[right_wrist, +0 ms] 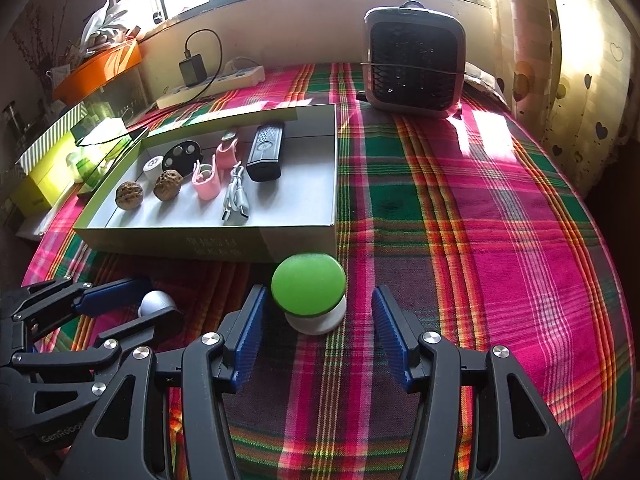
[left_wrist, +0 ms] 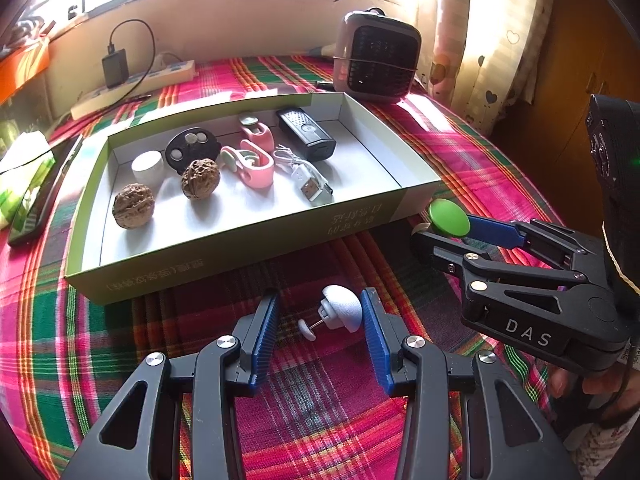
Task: Organize objects
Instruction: 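Grasp the white earbud with the left gripper while the right gripper grasps the green mushroom, then carry the earbud and green mushroom with both grippers over the tray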
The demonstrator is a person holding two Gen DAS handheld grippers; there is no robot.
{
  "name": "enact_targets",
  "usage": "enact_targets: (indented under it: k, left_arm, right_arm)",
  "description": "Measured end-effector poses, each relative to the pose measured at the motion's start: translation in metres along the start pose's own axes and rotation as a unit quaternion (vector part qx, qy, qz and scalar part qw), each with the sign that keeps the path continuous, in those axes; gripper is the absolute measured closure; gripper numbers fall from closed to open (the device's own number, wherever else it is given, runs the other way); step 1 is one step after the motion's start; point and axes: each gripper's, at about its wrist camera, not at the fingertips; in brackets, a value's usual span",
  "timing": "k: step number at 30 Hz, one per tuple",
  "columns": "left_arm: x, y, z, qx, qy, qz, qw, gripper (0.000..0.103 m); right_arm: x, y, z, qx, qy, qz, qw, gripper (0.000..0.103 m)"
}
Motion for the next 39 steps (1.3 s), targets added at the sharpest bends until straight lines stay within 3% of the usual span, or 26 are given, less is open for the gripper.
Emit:
enact_targets:
  k: [14,18,24,39]
  left_arm:
    - [0.0007,0.0,0.0038,-0.01,-0.016,-0.001,0.9998,0.064]
    - [0.0008,-0.0003,0.0042,-0.01,-0.016,0.0,0.9998,0.064]
    - [0.001,-0.0008,0.007,-0.001,-0.016,-0.002,0.9999,0.074]
    - [0.0005,-0.0009,0.0078,-0.001,-0.014,-0.003,0.9999,0.074]
  right_arm:
    - [0.0054,0.0057,-0.0002,-0.016,0.0,0.001,1.0,0.049]
    - [0.0052,0.0049,-0.0011,-0.015,0.002,-0.001,1.0,0.057]
    - [0.0047,0.0047,0.0003,-0.011,0.002,-0.003,1.0,0.068]
    - [0.0029,0.0025,0.0009,-0.009,0.007,-0.005,1.0,0.069]
Point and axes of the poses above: each gripper's, at about its wrist camera, not at the fingertips, and y roughly the way its jaws point, z to its left, x to its top, and after that the axes turned 11 degrees about x, right-handed
